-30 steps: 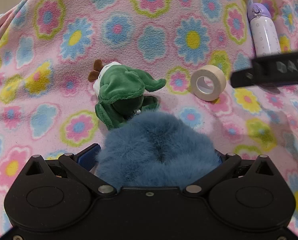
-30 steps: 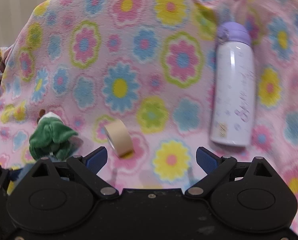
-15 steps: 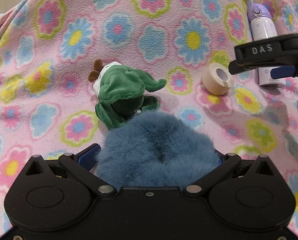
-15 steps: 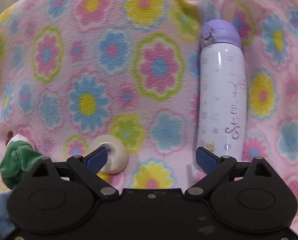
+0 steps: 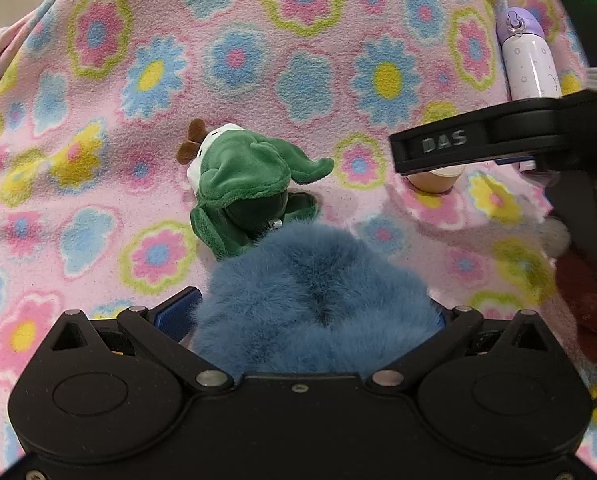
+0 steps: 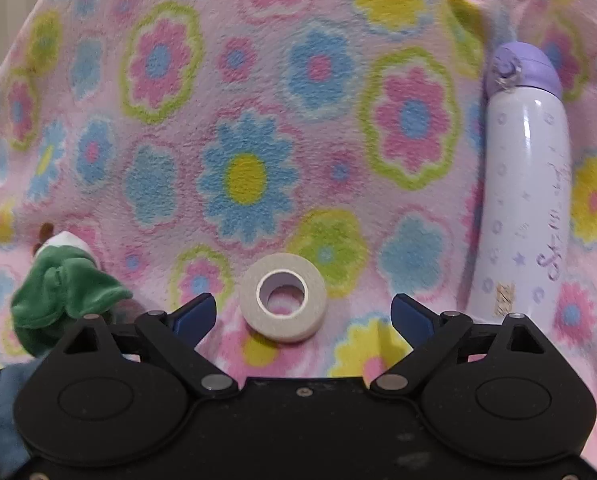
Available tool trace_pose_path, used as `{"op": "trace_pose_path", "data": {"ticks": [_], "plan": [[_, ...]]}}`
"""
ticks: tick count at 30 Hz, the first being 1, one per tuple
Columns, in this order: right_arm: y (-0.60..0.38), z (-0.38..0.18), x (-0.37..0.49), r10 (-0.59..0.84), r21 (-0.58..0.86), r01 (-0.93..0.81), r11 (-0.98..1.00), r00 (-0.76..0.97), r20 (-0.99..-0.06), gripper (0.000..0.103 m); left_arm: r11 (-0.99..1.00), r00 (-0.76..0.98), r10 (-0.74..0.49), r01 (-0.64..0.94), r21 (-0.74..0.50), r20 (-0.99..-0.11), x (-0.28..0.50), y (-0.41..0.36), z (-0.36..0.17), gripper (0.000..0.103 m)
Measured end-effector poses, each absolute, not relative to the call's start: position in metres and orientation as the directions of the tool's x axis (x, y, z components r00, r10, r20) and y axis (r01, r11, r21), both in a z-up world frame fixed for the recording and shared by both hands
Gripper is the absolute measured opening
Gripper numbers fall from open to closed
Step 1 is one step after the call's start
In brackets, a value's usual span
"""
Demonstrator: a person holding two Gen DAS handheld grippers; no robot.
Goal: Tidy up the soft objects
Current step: 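Grasp the beige tape roll with the right tool while the left tool holds the blue plush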
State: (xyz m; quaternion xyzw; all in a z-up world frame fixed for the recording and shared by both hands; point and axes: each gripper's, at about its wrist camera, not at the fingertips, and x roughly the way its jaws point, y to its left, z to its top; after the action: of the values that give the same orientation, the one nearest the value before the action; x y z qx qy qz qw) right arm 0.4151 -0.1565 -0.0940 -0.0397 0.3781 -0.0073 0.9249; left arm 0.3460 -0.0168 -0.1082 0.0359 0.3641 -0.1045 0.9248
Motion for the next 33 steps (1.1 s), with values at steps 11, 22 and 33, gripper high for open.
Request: {"op": "trace_pose_path", "data": {"ticks": [11,22,33], "plan": [[-0.159,-0.082,0.405,-0.010,-0.053,-0.044,0.998,0.670,-0.742,0.047,0.976,0.713,-0.166,0.219,-0.009,-0.681,0.347,-0.017,-0.109,0.101],[-0.201,-0.059,0.301,-0.019,-0.027,-0.003,1.000,0.609,-0.793,0.048,0.976,0.713,-0.166,0.219,-0.008,-0.681,0.347,-0.017,-0.109,0.101],[-0.198,-0.083,0.295,-0.034,-0.071,-0.028,0.997,0.670,-0.742,0.061,0.976,0.713,-0.165,0.218,-0.008,-0.681,0.347,-0.017,-0.109,0.101]]}}
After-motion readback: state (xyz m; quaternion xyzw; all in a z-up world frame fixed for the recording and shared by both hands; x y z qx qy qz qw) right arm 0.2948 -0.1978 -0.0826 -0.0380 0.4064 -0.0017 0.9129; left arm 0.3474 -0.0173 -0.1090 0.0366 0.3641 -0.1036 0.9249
